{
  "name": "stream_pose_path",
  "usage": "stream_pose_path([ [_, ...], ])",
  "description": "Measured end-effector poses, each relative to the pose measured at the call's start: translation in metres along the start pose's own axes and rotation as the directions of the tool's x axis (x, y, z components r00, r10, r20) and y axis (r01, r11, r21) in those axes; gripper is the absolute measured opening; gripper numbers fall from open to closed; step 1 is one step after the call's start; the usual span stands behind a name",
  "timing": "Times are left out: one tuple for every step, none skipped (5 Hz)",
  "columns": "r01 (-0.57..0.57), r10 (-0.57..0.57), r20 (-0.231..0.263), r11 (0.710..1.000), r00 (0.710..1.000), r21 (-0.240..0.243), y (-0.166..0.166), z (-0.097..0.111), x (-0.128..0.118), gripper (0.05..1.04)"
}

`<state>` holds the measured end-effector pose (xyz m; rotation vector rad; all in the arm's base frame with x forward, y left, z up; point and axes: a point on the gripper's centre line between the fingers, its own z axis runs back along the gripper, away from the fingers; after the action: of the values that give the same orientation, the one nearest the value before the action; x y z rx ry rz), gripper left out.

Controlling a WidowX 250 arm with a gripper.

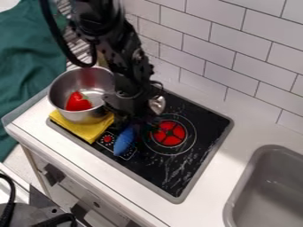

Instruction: Take the spoon and place it on the left

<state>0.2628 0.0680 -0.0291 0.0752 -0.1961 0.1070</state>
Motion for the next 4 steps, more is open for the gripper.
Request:
stream_pose_path([
  [0.019,-0.019,-0.01,1.0,1.0,0.004,0.004,0.0,-0.009,0.355],
  [0.035,-0.035,-0.005,0.999,0.999,0.011,0.005,0.005,-0.012,0.423],
  [0.033,-0.033,-0.012,0.999,0.999,0.009,0.004,0.005,-0.014,0.736],
  [0.037,-0.037,-0.003,0.999,0.999,0.02,0.001,0.012,-0.011,0.99],
])
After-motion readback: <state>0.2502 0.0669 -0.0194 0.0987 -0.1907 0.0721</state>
